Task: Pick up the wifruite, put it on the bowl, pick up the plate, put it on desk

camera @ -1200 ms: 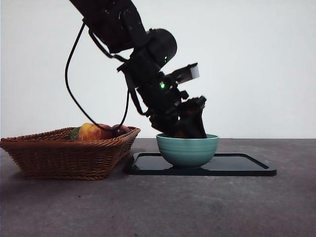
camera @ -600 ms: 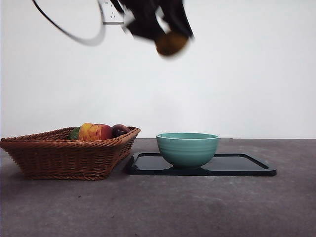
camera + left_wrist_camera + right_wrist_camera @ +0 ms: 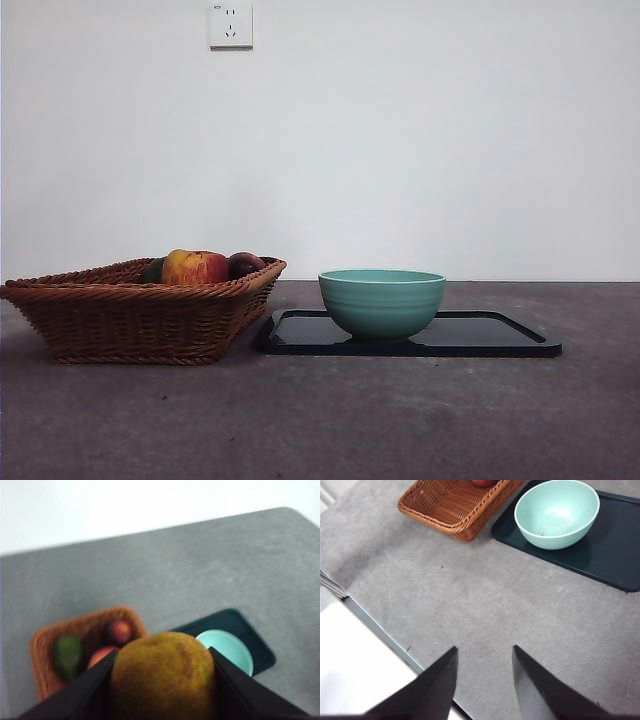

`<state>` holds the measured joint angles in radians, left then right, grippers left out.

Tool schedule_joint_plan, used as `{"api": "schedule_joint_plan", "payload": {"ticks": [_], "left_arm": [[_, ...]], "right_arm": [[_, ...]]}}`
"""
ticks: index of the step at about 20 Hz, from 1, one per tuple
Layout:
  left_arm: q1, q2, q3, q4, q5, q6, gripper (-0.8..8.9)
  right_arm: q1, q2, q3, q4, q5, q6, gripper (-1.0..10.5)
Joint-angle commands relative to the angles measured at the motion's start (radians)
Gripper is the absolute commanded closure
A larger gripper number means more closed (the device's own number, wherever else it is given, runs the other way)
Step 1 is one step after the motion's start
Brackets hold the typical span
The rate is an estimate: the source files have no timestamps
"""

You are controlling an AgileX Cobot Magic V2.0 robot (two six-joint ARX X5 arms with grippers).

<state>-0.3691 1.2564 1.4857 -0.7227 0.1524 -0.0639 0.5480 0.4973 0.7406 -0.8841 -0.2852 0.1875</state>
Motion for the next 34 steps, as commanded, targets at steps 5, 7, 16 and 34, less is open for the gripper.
{"api": "schedule_joint_plan", "payload": {"ticks": [5,7,16,34], "left_arm": [[0.035,-0.011,-0.360,0.244,-0.033,-0.135,6.31],[0.035,0.012,-0.449,0.329,-0.083,-0.173,6.31],[0.029,0.285,-0.528,0.537,-0.108,-0.191,6.31],[-0.011,0.415,-0.527,0.579,-0.108,-0.192,4.07]], "right_arm": [[0.006,0.004,0.005,0.016,0.002,-0.008,7.7],[0.006,0.004,0.005,0.016,0.002,-0.008,7.7],[0.006,0.004,0.005,0.016,0.002,-0.008,7.7],[0.006,0.004,0.005,0.023,0.005,-0.008,7.7]]}}
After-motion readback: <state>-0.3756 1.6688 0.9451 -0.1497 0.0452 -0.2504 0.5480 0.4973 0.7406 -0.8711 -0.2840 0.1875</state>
